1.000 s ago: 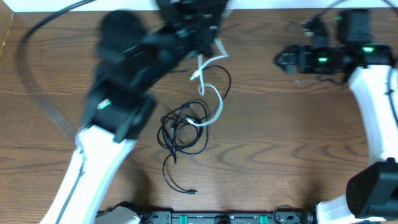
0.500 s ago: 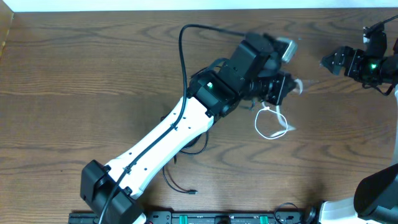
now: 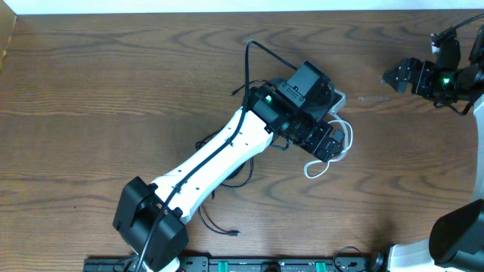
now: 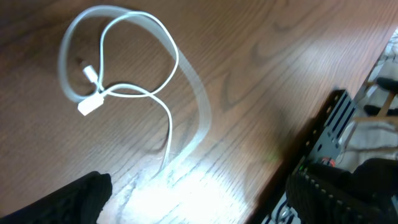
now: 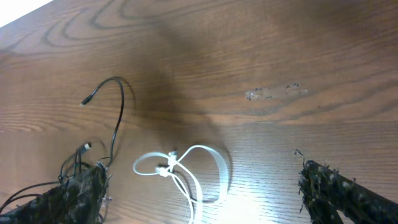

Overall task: Untangle cables
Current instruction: 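Carry the white cable right and drop it beside the black cable, then lower the right gripper and grasp the separated white cable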

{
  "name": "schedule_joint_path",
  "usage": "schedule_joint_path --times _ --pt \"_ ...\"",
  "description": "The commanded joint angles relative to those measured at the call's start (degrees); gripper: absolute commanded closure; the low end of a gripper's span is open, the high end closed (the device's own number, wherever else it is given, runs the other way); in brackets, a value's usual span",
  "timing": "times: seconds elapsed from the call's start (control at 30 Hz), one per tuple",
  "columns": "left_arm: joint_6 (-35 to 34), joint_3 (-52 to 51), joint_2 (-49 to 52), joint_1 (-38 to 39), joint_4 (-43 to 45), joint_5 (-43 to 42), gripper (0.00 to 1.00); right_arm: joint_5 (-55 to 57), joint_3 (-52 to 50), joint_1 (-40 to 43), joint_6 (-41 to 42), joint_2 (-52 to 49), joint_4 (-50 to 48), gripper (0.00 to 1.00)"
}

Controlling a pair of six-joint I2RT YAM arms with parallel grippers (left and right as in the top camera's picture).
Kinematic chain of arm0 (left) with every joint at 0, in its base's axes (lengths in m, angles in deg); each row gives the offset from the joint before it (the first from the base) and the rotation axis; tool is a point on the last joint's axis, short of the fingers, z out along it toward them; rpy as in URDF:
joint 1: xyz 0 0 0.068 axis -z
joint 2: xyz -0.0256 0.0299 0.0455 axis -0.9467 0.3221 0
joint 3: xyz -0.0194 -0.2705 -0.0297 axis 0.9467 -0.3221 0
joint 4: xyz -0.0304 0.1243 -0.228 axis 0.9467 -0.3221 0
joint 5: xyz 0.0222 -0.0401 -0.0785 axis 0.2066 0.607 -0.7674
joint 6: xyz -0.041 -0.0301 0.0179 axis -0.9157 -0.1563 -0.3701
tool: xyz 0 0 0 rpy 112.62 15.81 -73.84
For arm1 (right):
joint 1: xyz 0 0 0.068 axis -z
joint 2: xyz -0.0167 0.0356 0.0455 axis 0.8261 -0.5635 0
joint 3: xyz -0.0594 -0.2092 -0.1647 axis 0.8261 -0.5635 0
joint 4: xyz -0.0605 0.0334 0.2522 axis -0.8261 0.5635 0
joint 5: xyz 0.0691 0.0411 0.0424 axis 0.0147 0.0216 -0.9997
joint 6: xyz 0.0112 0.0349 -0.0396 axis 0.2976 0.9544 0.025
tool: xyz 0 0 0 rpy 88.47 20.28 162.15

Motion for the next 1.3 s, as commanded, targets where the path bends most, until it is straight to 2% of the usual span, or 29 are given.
schedule_joint_path --times 0.0,0.23,0.5,0.73,0.83,1.27 --pt "6.56 0.13 -0.98 -1.49 -1.64 0.74 0.04 -0.33 0.02 -1.09 -0.76 1.14 0.35 0.03" --pt "3.48 1.25 -7.89 -9.20 -2.54 5.01 0.04 0.92 0.02 -5.03 -0.74 1.05 1.07 0.05" --pt "1.81 1.25 -20.61 -25.90 -3.50 8.11 0.03 9.29 0.02 -14.78 0.37 -0.22 2.97 0.07" --pt "1.81 1.22 -23.21 -35.78 -7.61 8.07 0.03 16.50 0.02 -21.51 0.28 -0.50 4.92 0.04" --pt "1.88 1.22 -23.08 -36.98 -9.55 8.11 0.03 17.49 0.02 -23.67 0.31 -0.50 4.72 0.04" --pt "2.03 1.22 -23.08 -36.96 -9.53 8.11 0.03 17.49 0.02 -24.02 0.31 -0.85 4.83 0.02"
